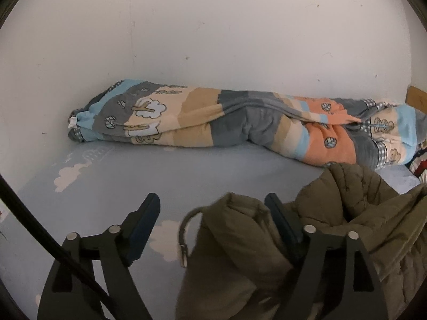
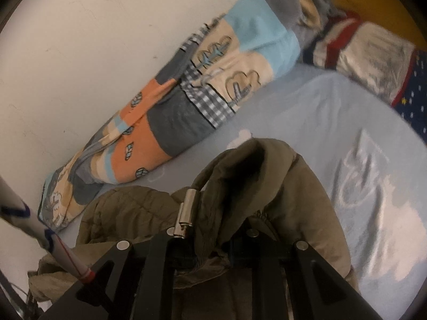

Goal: Fold large clothes
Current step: 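Lower the folded jacket side onto the jacket and open the right gripper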

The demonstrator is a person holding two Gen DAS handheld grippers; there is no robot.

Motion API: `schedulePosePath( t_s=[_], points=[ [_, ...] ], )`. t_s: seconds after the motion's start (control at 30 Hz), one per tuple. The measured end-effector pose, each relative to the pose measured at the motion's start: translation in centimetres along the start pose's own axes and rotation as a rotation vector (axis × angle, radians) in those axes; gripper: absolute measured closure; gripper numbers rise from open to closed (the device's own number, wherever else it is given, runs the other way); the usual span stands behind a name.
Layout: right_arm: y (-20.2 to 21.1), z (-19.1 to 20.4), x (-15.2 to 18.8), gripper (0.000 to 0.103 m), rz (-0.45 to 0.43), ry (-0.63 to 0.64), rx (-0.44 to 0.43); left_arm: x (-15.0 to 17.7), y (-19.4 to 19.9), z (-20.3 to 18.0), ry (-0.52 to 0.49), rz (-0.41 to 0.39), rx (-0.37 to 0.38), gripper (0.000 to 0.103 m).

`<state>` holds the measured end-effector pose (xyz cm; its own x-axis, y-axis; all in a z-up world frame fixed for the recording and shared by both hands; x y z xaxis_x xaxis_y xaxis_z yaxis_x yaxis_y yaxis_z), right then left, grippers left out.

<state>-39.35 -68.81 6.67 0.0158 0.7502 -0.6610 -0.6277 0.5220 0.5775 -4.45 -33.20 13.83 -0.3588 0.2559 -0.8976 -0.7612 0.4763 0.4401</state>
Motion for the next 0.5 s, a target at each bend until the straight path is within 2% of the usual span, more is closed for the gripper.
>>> schedulePosePath(
  t_s=[0.17, 0.3, 0.43, 0.5],
  points=[
    [-1.3, -1.5, -0.8, 0.084, 0.051, -0.163, -0.086, -0.7, 0.3, 0.5, 0.0, -0.003, 0.001, 0.019],
    [-1.0, -2.0, -1.4, 0.075, 0.086, -0.272, -0.164, -1.1, 0.4, 1.4, 0.027, 0.01, 0.008, 0.018],
    [0.1, -2.5, -2.0, 0.068, 0.078, -0.37, -0.239, -1.3, 0.3, 4.0, 0.161, 0.037, 0.03, 0.017],
    [1.1, -3.0, -2.6, 0.061, 0.037, -0.391, -0.247, -1.4, 0.3, 5.1, 0.205, 0.045, 0.036, 0.017]
  ],
)
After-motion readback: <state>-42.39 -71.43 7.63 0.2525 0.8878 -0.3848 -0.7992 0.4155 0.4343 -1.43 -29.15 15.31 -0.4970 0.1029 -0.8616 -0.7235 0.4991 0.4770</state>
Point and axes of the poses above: each gripper's, at about its wrist camera, not at the fingertips, and y roughly against the way its jaws point, z to its left, x to its underside, the point moved 5 cm from there along -y, roughly the way its jaws point, and after that the axes turned 6 degrees about -z, right-handed, at the moved point
